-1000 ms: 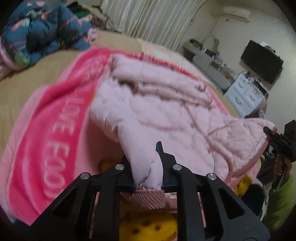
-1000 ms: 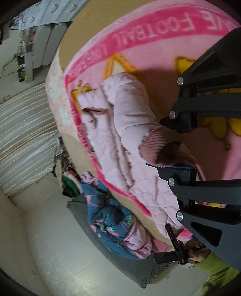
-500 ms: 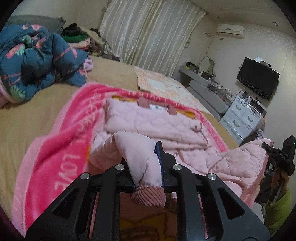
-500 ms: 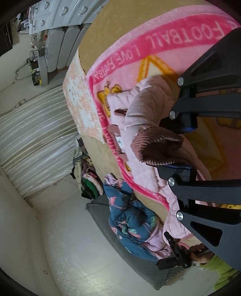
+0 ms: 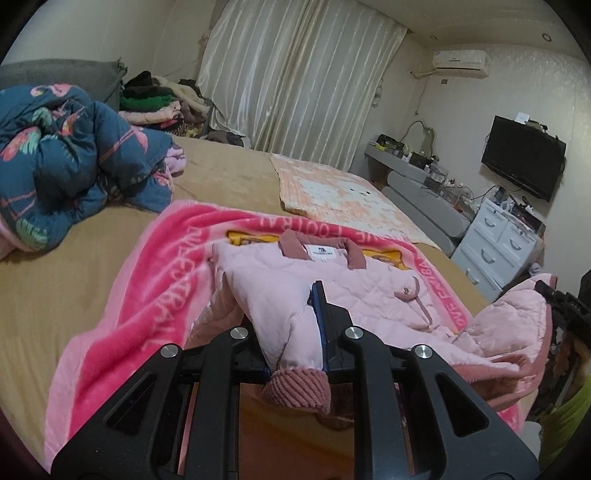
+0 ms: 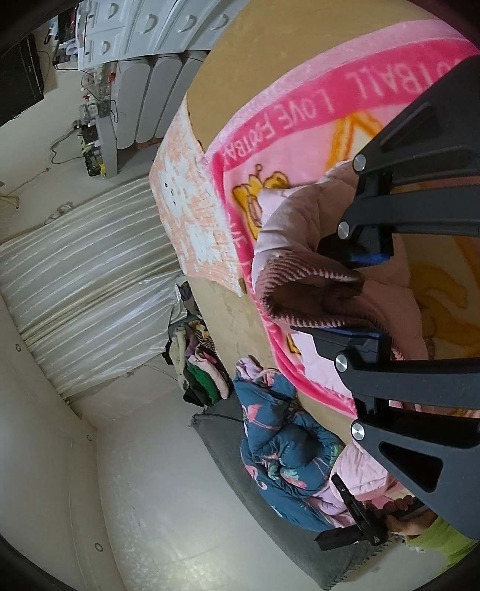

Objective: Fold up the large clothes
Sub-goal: 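Lift the hem with both tools and fold it up toward the collar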

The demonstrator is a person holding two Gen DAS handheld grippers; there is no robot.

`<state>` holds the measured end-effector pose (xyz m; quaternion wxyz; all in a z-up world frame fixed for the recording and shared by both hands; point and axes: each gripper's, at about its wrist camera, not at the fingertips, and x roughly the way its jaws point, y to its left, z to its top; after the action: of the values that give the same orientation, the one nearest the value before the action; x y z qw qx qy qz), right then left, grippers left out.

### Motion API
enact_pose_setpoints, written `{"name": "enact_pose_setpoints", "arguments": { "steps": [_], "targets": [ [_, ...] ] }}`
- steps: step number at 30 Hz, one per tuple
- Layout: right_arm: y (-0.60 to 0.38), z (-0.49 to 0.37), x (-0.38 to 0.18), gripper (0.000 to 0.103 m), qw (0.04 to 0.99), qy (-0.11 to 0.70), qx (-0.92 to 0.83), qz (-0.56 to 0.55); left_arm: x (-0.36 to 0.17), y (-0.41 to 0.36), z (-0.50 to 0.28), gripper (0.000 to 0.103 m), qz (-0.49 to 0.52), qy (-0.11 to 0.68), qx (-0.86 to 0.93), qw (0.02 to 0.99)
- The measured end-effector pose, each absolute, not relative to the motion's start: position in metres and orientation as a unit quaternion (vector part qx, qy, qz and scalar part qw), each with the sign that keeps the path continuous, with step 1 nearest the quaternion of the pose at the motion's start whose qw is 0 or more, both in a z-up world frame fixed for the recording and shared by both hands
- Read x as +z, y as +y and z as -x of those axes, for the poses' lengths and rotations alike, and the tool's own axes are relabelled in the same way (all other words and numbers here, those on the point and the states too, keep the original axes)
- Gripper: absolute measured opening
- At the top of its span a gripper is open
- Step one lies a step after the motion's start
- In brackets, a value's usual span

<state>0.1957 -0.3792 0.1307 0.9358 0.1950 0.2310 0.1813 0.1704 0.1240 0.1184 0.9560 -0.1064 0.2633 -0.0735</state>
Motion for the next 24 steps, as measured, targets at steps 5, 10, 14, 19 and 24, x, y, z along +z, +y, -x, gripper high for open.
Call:
{"name": "enact_pose_setpoints", "arguments": {
  "steps": [5,10,14,19,24],
  "targets": [
    [-0.379,-0.216,0.132,0.023,0.938,0.228,0.175,-0.192,0.122,0.119,-0.195,0.010,0.087,0.263,-0.064,0.959],
    [-0.382,-0.240,0.129,0.023,0.939,0.229,0.165,-0.198,0.121,0.117,-0.216,0.010,0.073,0.264,-0.053,0.960],
    [-0.383,-0.259,0.125,0.024,0.938,0.237,0.159,-0.200,0.116,0.119,-0.233,0.010,0.068,0.266,-0.042,0.961],
    [-0.382,-0.281,0.118,0.025,0.935,0.248,0.153,-0.201,0.107,0.122,-0.251,0.010,0.068,0.272,-0.028,0.960],
    [-0.381,-0.298,0.111,0.026,0.933,0.256,0.148,-0.206,0.098,0.122,-0.265,0.010,0.066,0.277,-0.017,0.958]
  ]
}}
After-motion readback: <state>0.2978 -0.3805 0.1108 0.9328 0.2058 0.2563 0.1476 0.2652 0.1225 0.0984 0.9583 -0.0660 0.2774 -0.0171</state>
